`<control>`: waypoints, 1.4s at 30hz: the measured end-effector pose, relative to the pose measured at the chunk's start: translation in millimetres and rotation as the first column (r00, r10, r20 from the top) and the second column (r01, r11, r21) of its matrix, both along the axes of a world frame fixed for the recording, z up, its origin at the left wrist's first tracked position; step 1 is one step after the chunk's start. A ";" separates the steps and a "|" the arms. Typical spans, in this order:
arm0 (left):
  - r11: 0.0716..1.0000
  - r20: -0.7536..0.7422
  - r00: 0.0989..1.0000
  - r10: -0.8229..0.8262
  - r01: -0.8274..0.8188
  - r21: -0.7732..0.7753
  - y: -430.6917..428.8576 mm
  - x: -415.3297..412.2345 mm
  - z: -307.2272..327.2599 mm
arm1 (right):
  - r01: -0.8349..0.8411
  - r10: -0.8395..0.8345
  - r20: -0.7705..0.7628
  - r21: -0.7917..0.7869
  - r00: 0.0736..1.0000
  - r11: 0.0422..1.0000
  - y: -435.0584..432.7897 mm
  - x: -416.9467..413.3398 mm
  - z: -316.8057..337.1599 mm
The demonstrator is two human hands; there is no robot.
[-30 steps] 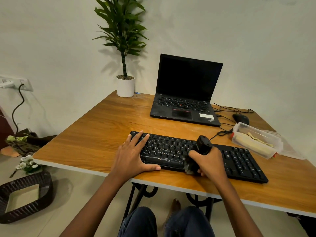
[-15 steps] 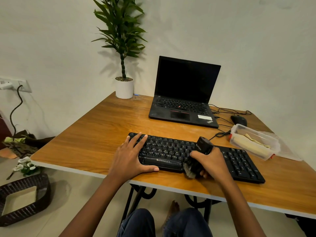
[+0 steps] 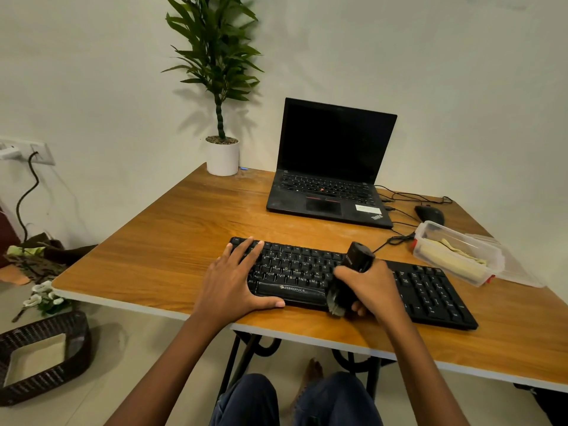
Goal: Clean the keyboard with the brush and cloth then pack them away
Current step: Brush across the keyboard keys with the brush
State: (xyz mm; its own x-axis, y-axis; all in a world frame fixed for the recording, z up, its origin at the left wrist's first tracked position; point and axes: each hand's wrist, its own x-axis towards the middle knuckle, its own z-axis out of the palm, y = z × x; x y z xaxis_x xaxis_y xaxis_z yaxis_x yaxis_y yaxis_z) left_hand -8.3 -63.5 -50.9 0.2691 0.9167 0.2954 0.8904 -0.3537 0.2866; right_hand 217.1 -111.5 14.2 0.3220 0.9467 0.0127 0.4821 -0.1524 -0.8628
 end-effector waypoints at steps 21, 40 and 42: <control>1.000 -0.025 1.000 0.000 -0.001 -0.016 -0.5 -2.0 0.1 | -0.153 0.172 0.144 -0.136 0.975 0.979 53.4 6.3 16.6; 1.000 -0.025 1.000 0.004 -0.005 -0.018 -1.0 -0.8 1.0 | -0.062 0.078 0.223 -0.077 0.972 0.995 58.4 -21.7 2.5; 1.000 -0.021 1.000 -0.004 0.003 -0.019 -0.3 -0.3 1.4 | -0.068 0.099 0.284 -0.118 0.954 0.991 62.6 -14.4 17.5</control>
State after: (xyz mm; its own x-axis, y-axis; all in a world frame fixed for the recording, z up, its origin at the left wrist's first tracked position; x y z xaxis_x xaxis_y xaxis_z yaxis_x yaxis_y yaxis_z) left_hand -8.5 -63.8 -49.6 0.2784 0.9210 0.2725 0.8951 -0.3516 0.2740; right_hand 202.7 -48.9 31.7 0.2392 0.9709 -0.0083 0.7227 -0.1838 -0.6663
